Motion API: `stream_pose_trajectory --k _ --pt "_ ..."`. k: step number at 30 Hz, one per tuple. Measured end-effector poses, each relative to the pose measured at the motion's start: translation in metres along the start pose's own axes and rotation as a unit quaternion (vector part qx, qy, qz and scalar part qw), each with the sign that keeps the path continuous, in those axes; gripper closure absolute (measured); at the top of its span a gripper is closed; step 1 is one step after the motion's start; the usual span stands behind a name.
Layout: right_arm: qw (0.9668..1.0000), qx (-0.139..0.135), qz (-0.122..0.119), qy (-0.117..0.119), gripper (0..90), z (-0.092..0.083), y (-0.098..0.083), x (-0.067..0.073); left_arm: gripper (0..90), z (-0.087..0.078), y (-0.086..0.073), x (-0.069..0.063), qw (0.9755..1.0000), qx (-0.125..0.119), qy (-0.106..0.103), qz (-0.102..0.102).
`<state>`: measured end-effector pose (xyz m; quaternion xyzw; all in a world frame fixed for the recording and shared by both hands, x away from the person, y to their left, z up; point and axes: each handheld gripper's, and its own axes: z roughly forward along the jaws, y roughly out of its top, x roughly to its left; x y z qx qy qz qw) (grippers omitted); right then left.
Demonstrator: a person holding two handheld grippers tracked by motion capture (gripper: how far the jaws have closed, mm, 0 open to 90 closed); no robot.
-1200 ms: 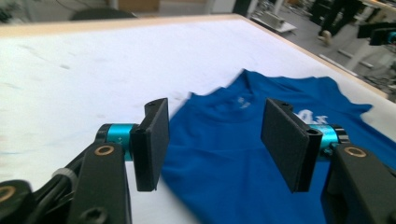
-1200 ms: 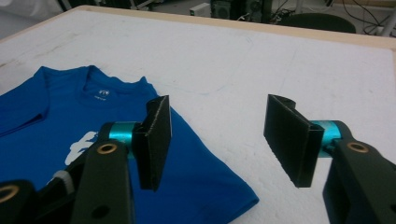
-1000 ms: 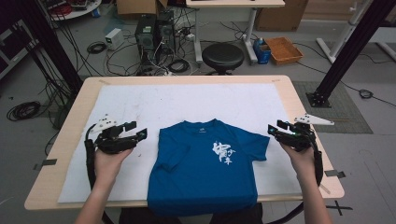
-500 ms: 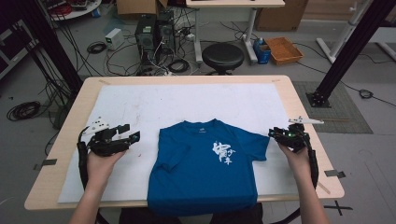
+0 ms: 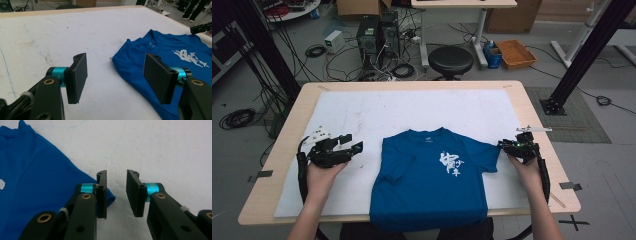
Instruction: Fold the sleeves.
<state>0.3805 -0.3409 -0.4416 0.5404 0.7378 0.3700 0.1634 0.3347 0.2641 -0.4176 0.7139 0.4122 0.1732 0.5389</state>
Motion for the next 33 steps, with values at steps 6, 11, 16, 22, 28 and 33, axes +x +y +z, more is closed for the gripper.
stream_pose_trajectory --k 6,11,16,22,28,33 --pt "0.9998 0.013 -0.015 -0.006 72.8 0.004 -0.002 0.003 36.2 0.002 -0.002 -0.001 1.0 0.003 0.0 0.001" --pt "0.9993 0.015 -0.035 -0.005 86.6 0.003 -0.003 0.004 36.2 0.003 -0.003 -0.001 1.0 0.004 0.005 0.003" --pt "0.9981 0.009 -0.059 -0.013 89.7 0.0 -0.003 0.01 36.2 0.003 -0.004 -0.002 0.9999 0.005 0.012 0.005" --pt "0.9973 -0.039 -0.062 0.006 89.8 -0.023 0.008 0.021 36.2 0.003 -0.004 -0.001 0.9999 0.002 0.012 0.004" --pt "0.9941 -0.052 -0.094 0.013 89.8 -0.034 0.023 0.053 36.2 0.0 -0.004 -0.001 0.9999 -0.007 0.01 0.002" --pt "0.9876 -0.049 -0.149 0.014 89.7 -0.031 0.037 0.109 36.2 0.0 -0.005 -0.001 1.0 -0.005 0.006 0.001"
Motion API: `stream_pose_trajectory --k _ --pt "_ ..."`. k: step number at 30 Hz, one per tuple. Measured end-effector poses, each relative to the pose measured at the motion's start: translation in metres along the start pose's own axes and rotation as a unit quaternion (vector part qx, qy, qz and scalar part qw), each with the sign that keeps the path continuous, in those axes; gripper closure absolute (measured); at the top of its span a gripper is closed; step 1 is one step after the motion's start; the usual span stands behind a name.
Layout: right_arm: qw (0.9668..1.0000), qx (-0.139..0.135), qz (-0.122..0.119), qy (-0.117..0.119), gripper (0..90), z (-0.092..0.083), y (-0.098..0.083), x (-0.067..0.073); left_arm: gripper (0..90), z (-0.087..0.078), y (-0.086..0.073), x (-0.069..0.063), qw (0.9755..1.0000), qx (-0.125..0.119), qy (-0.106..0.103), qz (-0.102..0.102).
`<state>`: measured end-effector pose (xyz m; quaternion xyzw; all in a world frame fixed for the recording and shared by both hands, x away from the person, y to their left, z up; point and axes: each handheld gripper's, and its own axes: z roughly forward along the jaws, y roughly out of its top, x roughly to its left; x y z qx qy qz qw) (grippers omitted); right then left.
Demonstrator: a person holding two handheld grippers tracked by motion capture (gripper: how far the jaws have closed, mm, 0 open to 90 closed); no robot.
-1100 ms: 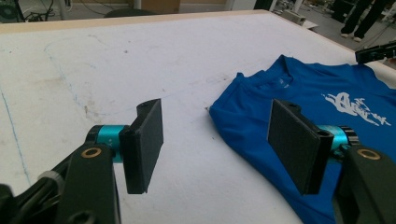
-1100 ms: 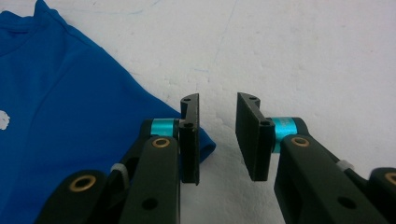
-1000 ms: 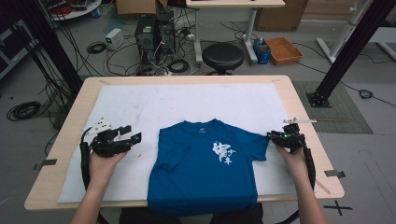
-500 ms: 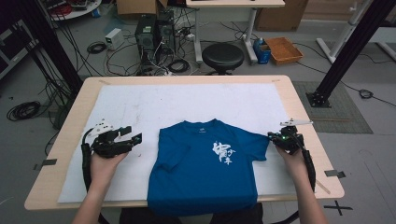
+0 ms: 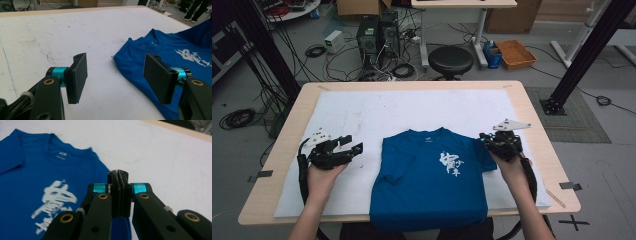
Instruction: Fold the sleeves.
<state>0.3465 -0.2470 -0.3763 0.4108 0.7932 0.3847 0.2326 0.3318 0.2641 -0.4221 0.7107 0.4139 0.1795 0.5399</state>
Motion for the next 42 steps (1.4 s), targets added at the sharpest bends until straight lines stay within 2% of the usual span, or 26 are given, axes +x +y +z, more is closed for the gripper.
stream_pose_trajectory --k 7,9,10,11,12,13,15,16,17,18,19,20,21,25,27,30,31,32,33,35,38,42 --pt "0.9978 0.022 -0.062 0.006 89.7 0.026 0.022 0.053 36.2 0.001 -0.001 -0.001 1.0 0.005 -0.003 0.002" --pt "0.997 0.028 -0.071 0.012 89.6 0.035 0.024 0.063 36.2 0.001 -0.001 -0.001 1.0 0.005 -0.004 0.0" --pt "0.997 0.028 -0.071 0.012 89.6 0.035 0.024 0.063 36.2 0.001 -0.001 -0.001 1.0 0.005 -0.004 0.0" --pt "0.996 0.028 -0.082 0.022 88.3 0.043 0.025 0.073 36.2 0.002 -0.002 0.0 1.0 0.007 -0.005 0.0" --pt "0.996 0.028 -0.082 0.022 88.3 0.043 0.025 0.073 36.2 0.002 -0.002 0.0 1.0 0.007 -0.005 0.0" --pt "0.9949 0.027 -0.089 0.039 78.9 0.047 0.027 0.08 36.2 0.002 -0.002 -0.001 1.0 0.008 -0.005 -0.001" --pt "0.9947 0.027 -0.089 0.043 76.9 0.047 0.027 0.082 36.2 0.002 -0.002 -0.001 0.9999 0.009 -0.005 -0.002" --pt "0.9957 0.014 -0.084 0.038 74.7 0.042 0.027 0.078 36.2 0.002 -0.002 -0.001 0.9999 0.008 -0.006 -0.002" --pt "0.9957 0.014 -0.084 0.038 74.7 0.042 0.027 0.078 36.2 0.002 -0.002 -0.001 0.9999 0.008 -0.006 -0.002" --pt "0.9971 0.0 -0.069 0.031 73.4 0.033 0.024 0.067 36.2 0.002 -0.002 -0.001 1.0 0.007 -0.007 -0.001" --pt "0.9971 0.0 -0.069 0.031 73.4 0.033 0.024 0.067 36.2 0.002 -0.002 0.0 1.0 0.006 -0.008 -0.001" --pt "0.9986 -0.006 -0.046 0.025 72.5 0.023 0.018 0.053 36.2 0.003 -0.002 0.0 1.0 0.005 -0.008 -0.002" --pt "0.9989 -0.009 -0.035 0.028 71.3 0.018 0.014 0.047 36.2 0.003 -0.002 0.0 1.0 0.005 -0.008 -0.002" --pt "0.9991 -0.004 -0.018 0.038 70.1 0.002 -0.011 0.035 36.2 0.004 -0.002 -0.001 0.9999 0.008 -0.01 -0.002" --pt "0.9987 0.004 -0.021 0.046 70.2 -0.001 -0.023 0.037 36.2 0.005 -0.002 -0.001 0.9999 0.01 -0.009 -0.001" --pt "0.9976 0.019 -0.039 0.055 70.8 -0.002 -0.037 0.049 36.2 0.004 -0.002 -0.003 0.9999 0.008 -0.012 0.0" --pt "0.9976 0.019 -0.039 0.055 70.8 -0.002 -0.037 0.049 36.2 0.004 -0.002 -0.004 0.9999 0.007 -0.011 0.0" --pt "0.9968 0.026 -0.056 0.051 72.0 -0.002 -0.045 0.057 36.2 0.004 -0.002 -0.004 0.9999 0.007 -0.011 -0.002" --pt "0.9968 0.026 -0.056 0.051 72.0 -0.002 -0.045 0.057 36.2 0.004 -0.002 -0.004 0.9999 0.007 -0.011 -0.002" --pt "0.995 0.035 -0.085 0.04 73.1 -0.001 -0.053 0.07 36.2 0.004 -0.002 -0.004 0.9999 0.009 -0.009 -0.003" --pt "0.9929 0.037 -0.109 0.031 75.4 -0.001 -0.058 0.079 36.2 0.005 -0.003 -0.004 0.9999 0.013 -0.01 -0.001" --pt "0.9918 0.06 -0.112 0.017 80.1 0.01 -0.061 0.077 36.2 0.006 -0.003 -0.005 0.9998 0.014 -0.01 -0.002"
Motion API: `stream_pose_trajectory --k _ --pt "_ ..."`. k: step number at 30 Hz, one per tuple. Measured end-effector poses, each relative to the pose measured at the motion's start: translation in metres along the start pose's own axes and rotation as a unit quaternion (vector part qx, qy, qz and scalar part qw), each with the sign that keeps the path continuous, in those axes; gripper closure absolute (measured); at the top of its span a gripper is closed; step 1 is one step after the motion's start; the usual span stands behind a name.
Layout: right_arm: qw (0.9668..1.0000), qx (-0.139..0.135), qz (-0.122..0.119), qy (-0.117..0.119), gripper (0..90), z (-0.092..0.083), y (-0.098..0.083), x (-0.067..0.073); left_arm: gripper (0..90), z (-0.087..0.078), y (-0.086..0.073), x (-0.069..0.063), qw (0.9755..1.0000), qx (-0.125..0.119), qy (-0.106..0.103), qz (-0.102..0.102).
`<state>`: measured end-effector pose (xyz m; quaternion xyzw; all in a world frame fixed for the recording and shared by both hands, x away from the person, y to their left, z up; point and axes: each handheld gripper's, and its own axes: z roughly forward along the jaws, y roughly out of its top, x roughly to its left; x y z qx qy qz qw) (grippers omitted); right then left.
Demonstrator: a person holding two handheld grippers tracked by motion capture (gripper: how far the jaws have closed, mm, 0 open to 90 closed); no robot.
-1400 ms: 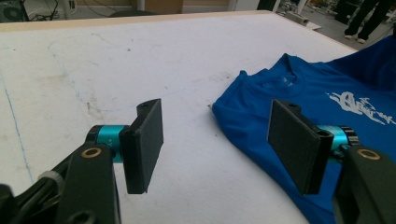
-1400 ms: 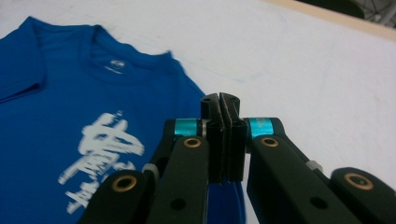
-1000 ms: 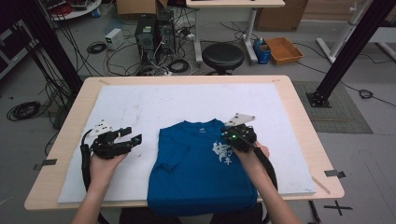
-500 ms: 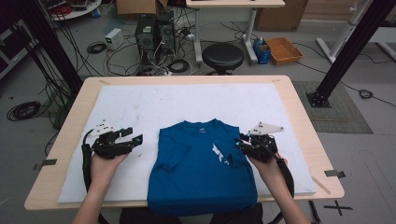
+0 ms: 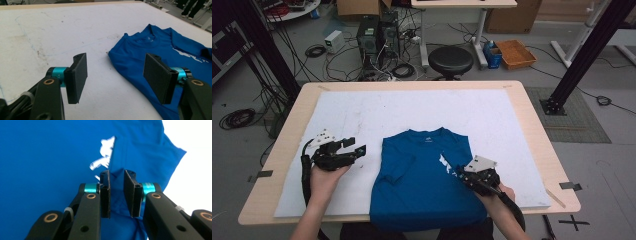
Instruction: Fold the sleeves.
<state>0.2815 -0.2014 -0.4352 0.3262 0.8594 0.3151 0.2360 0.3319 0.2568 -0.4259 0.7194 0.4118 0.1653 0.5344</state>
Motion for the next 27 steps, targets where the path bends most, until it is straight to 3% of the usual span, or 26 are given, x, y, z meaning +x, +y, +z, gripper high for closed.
stream_pose_trajectory --k 2,7,9,10,11,15,19,24,27 --pt "1.0 0.009 0.0 0.004 88.8 0.004 -0.003 -0.003 36.2 0.0 0.0 0.0 1.0 0.0 -0.002 0.002" --pt "0.9998 0.011 0.008 0.015 90.0 0.0 -0.004 -0.003 36.2 0.001 0.0 -0.001 1.0 0.0 -0.002 -0.003" --pt "0.9997 -0.001 0.012 0.019 90.0 -0.006 -0.004 0.0 36.2 0.002 0.0 -0.002 1.0 0.0 -0.003 -0.001" --pt "0.9996 -0.005 0.016 0.022 88.2 -0.008 -0.004 0.0 36.2 0.002 0.0 -0.002 1.0 0.0 -0.004 -0.002" --pt "0.9995 -0.012 0.019 0.023 80.3 -0.009 -0.003 0.0 36.2 0.002 0.0 -0.002 1.0 0.0 -0.004 -0.002" --pt "0.9995 -0.009 0.023 0.017 75.1 -0.001 0.0 0.001 36.2 0.003 0.001 -0.005 1.0 0.002 -0.006 0.002" --pt "0.9996 0.014 0.019 0.014 84.8 0.007 -0.002 0.001 36.2 0.003 0.001 -0.005 1.0 -0.002 -0.006 -0.002" --pt "0.9994 0.008 0.029 0.017 88.3 0.002 -0.004 -0.001 36.2 0.003 0.001 -0.004 1.0 0.0 -0.006 0.0" --pt "0.9992 -0.008 0.033 0.022 88.0 -0.01 -0.005 0.003 36.1 0.003 0.001 -0.005 1.0 -0.001 -0.008 -0.002"
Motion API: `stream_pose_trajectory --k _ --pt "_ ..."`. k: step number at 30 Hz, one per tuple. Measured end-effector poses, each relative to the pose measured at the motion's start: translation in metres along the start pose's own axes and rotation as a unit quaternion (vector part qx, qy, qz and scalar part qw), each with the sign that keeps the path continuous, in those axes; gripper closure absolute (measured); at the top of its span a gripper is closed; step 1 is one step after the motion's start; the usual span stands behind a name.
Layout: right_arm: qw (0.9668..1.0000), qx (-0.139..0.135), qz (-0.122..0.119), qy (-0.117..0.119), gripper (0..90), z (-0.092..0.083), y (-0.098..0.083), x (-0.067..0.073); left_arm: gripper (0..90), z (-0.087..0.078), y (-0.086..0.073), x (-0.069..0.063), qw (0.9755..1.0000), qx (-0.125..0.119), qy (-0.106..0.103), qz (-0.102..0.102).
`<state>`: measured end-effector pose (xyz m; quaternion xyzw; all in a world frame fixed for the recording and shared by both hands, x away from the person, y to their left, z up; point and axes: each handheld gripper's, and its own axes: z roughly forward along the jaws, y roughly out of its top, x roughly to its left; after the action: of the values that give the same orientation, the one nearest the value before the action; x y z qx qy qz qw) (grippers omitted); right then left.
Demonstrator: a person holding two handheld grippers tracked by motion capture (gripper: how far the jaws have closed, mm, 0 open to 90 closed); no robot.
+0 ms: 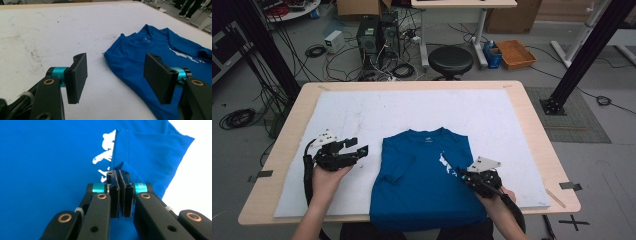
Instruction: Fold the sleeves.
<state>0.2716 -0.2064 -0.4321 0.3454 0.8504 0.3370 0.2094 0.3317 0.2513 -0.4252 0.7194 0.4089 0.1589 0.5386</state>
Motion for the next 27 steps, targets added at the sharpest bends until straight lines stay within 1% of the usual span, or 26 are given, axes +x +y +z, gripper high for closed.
stream_pose_trajectory --k 3,4,5,6,7,8,9,10,11,12,13,14,15,16,17,18,19,20,21,22,23,24,25,26,27 --pt "1.0 -0.002 0.004 0.005 87.8 -0.004 -0.002 0.003 36.1 0.0 0.0 0.0 1.0 -0.001 -0.001 0.0" --pt "0.9999 0.002 0.003 0.012 87.6 -0.005 -0.005 0.006 36.1 0.0 0.0 -0.001 1.0 -0.001 -0.001 -0.001" --pt "0.9999 0.003 0.0 0.014 85.3 -0.004 -0.006 0.006 36.0 0.0 0.001 -0.001 1.0 -0.002 -0.001 0.0" --pt "0.9998 0.009 0.002 0.018 84.9 -0.004 -0.007 0.007 36.1 0.0 0.001 -0.002 1.0 -0.004 -0.003 0.001" --pt "0.9998 0.009 0.002 0.018 84.9 -0.004 -0.007 0.007 36.1 0.0 0.001 -0.002 1.0 -0.004 -0.003 0.001" --pt "0.9997 0.012 -0.001 0.02 80.9 -0.005 -0.009 0.008 36.1 0.0 0.001 -0.002 1.0 -0.005 -0.004 0.004" --pt "0.9997 0.01 0.0 0.021 77.6 -0.007 -0.009 0.008 36.1 -0.001 0.002 -0.003 0.9999 -0.01 -0.005 0.005" --pt "0.9998 0.004 0.0 0.021 76.3 -0.009 -0.009 0.007 36.1 -0.001 0.002 -0.003 0.9999 -0.014 -0.008 0.005" --pt "0.9998 -0.006 0.003 0.018 74.0 -0.011 -0.007 0.006 36.1 -0.002 0.003 -0.004 0.9997 -0.022 -0.012 0.005" --pt "0.9997 -0.017 0.004 0.016 72.6 -0.015 -0.005 0.003 36.1 -0.002 0.005 -0.005 0.9994 -0.028 -0.016 0.011" --pt "0.9994 -0.029 0.005 0.015 70.6 -0.018 -0.001 0.0 36.1 -0.003 0.006 -0.007 0.9991 -0.034 -0.02 0.016" --pt "0.9991 -0.041 0.008 0.01 69.0 -0.021 0.002 -0.004 36.1 -0.003 0.006 -0.007 0.9991 -0.034 -0.02 0.016" --pt "0.9986 -0.052 0.009 0.005 65.5 -0.023 0.007 -0.009 36.1 -0.004 0.009 -0.011 0.9983 -0.045 -0.027 0.026" --pt "0.9986 -0.052 0.009 0.005 65.5 -0.023 0.007 -0.009 36.1 -0.004 0.009 -0.011 0.9983 -0.045 -0.027 0.026" --pt "0.9968 -0.078 0.018 -0.003 60.8 -0.027 0.015 -0.021 36.1 -0.003 0.012 -0.013 0.9975 -0.053 -0.04 0.025" --pt "0.9968 -0.078 0.018 -0.003 60.8 -0.027 0.015 -0.021 36.1 -0.003 0.012 -0.013 0.9975 -0.053 -0.04 0.025" --pt "0.9942 -0.102 0.031 -0.004 53.2 -0.029 0.024 -0.035 36.1 -0.002 0.015 -0.015 0.997 -0.058 -0.044 0.027" --pt "0.9942 -0.102 0.031 -0.004 53.2 -0.029 0.024 -0.035 36.1 -0.002 0.015 -0.015 0.997 -0.058 -0.044 0.027" --pt "0.9928 -0.113 0.04 -0.005 49.7 -0.029 0.029 -0.042 36.1 -0.001 0.016 -0.016 0.9968 -0.058 -0.046 0.031" --pt "0.99 -0.132 0.05 -0.005 47.0 -0.029 0.037 -0.055 36.1 0.0 0.018 -0.017 0.9971 -0.053 -0.045 0.033" --pt "0.989 -0.138 0.053 -0.004 46.2 -0.027 0.041 -0.061 36.1 0.001 0.021 -0.018 0.9976 -0.041 -0.046 0.032" --pt "0.9881 -0.143 0.056 -0.01 44.2 -0.025 0.045 -0.066 36.1 0.005 0.027 -0.019 0.998 -0.026 -0.051 0.027" --pt "0.9869 -0.148 0.063 -0.013 43.0 -0.023 0.048 -0.071 36.1 0.005 0.027 -0.019 0.998 -0.026 -0.051 0.027" --pt "0.9855 -0.154 0.071 -0.011 42.8 -0.021 0.051 -0.078 36.1 0.008 0.031 -0.02 0.9981 -0.018 -0.053 0.025" --pt "0.9841 -0.157 0.081 -0.013 41.1 -0.019 0.054 -0.083 36.1 0.013 0.037 -0.021 0.9977 -0.01 -0.06 0.029"
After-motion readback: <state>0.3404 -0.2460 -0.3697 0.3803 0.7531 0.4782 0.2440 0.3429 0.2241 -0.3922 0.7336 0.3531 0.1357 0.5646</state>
